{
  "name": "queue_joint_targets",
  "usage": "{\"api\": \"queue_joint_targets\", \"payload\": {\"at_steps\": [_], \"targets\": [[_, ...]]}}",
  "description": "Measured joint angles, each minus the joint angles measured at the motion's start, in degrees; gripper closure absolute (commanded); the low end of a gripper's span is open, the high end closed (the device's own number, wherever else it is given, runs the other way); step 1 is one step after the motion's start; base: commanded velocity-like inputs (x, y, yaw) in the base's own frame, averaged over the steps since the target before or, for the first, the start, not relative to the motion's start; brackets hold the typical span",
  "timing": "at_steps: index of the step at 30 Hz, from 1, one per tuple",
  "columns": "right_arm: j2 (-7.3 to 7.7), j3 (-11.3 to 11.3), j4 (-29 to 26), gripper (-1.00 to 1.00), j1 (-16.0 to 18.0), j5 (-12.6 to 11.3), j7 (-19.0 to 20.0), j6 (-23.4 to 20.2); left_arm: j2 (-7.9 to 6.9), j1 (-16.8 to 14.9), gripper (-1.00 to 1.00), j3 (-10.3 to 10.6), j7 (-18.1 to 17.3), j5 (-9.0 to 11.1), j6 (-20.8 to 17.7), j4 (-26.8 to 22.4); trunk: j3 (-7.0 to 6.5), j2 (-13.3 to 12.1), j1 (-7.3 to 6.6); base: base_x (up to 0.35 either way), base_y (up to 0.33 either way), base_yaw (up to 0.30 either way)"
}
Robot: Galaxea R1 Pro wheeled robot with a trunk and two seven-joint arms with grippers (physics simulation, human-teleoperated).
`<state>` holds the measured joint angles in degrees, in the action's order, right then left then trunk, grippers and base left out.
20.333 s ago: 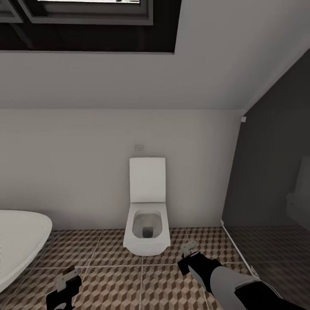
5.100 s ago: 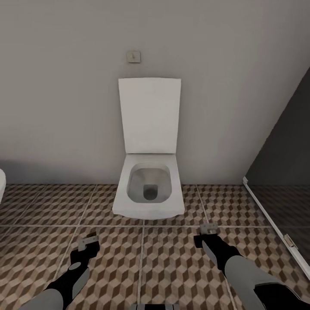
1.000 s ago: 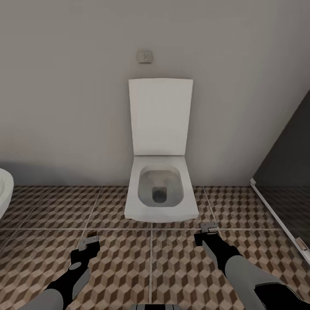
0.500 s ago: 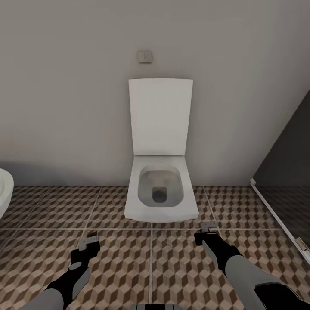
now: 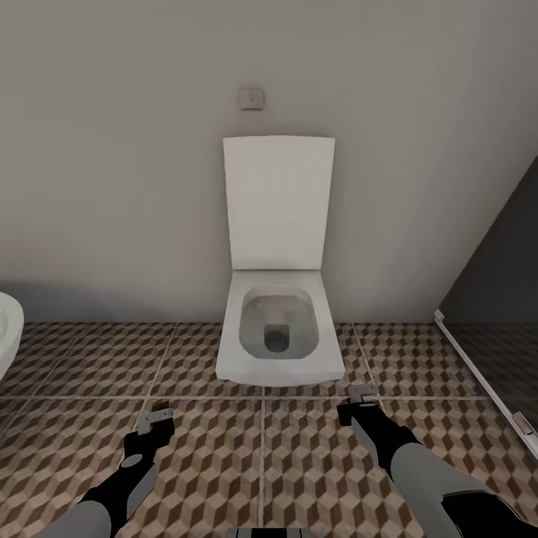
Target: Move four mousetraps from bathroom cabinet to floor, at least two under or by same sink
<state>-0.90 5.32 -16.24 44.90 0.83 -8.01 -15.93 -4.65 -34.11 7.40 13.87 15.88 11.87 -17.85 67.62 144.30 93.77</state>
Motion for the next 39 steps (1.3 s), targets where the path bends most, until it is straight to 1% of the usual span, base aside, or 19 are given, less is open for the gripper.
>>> {"api": "queue_joint_targets", "payload": {"at_steps": [14,18,21,23,24,26,27,28,29,31,33,35,39], "targets": [[0.09,-0.07,-0.08,1.00,0.00,0.00,0.01,0.00,0.03,0.01,1.00,0.00,0.06,-0.04,0.01,-0.26,0.00,0.00,0.00,0.000,0.000,0.000],[0.65,-0.26,-2.19,1.00,0.00,-0.01,0.00,-0.05,0.10,0.02,1.00,-0.02,0.80,-0.23,-0.01,-0.27,0.00,0.00,0.00,0.000,0.000,0.000],[0.79,-0.36,-4.19,1.00,-0.01,-0.09,-0.16,-0.45,0.06,0.00,1.00,0.07,0.51,-0.79,-0.34,-0.48,0.00,0.00,0.00,0.000,0.000,0.000],[0.77,-0.39,-5.01,1.00,0.13,-0.18,-0.56,-0.89,0.30,-0.16,1.00,0.10,-0.15,-2.01,-1.24,-1.79,0.00,0.00,0.00,0.000,0.000,0.000],[0.81,-0.39,-5.19,1.00,0.51,-0.23,-0.85,-1.26,0.71,-0.56,1.00,0.18,-0.88,-3.54,-2.87,-3.69,-0.01,0.00,-0.01,0.000,0.000,0.000],[0.83,-0.40,-5.31,1.00,1.22,-0.29,-1.07,-1.59,1.20,-1.24,1.00,0.15,-1.77,-5.56,-5.80,-6.21,-0.01,0.00,0.00,0.000,0.000,0.000],[0.86,-0.40,-5.28,1.00,1.87,-0.33,-1.21,-1.81,1.59,-2.11,1.00,0.15,-2.87,-7.67,-9.71,-8.61,-0.01,0.00,-0.01,0.000,0.000,0.000],[0.86,-0.41,-5.26,1.00,2.12,-0.37,-1.26,-1.88,1.74,-2.69,1.00,0.10,-3.48,-8.61,-11.67,-9.65,-0.01,0.00,0.00,0.000,0.000,0.000],[0.85,-0.42,-5.19,1.00,2.46,-0.41,-1.33,-1.83,2.00,-3.78,1.00,0.06,-4.65,-10.07,-15.30,-11.26,-0.01,0.00,-0.01,0.000,0.000,0.000],[0.65,-0.43,-5.08,1.00,2.76,-0.50,-1.38,-1.63,2.24,-5.65,1.00,-0.03,-6.06,-11.10,-19.12,-12.65,-0.01,0.00,-0.01,0.000,0.000,0.000],[0.48,-0.44,-4.77,1.00,2.88,-0.64,-1.41,-1.31,2.38,-7.36,1.00,-0.14,-6.82,-11.47,-20.39,-12.51,-0.01,0.00,0.00,0.000,0.000,0.000],[0.40,-0.48,-4.05,1.00,2.92,-0.73,-1.44,-0.76,2.46,-8.36,1.00,-0.20,-7.10,-11.60,-20.26,-11.44,0.00,0.00,0.00,0.000,0.000,0.000],[0.40,-0.56,-0.20,1.00,2.98,-0.84,-1.46,2.65,2.89,-11.26,1.00,-0.28,-7.38,-11.76,-18.15,-5.83,0.00,0.00,0.00,0.000,0.000,0.000]]}}
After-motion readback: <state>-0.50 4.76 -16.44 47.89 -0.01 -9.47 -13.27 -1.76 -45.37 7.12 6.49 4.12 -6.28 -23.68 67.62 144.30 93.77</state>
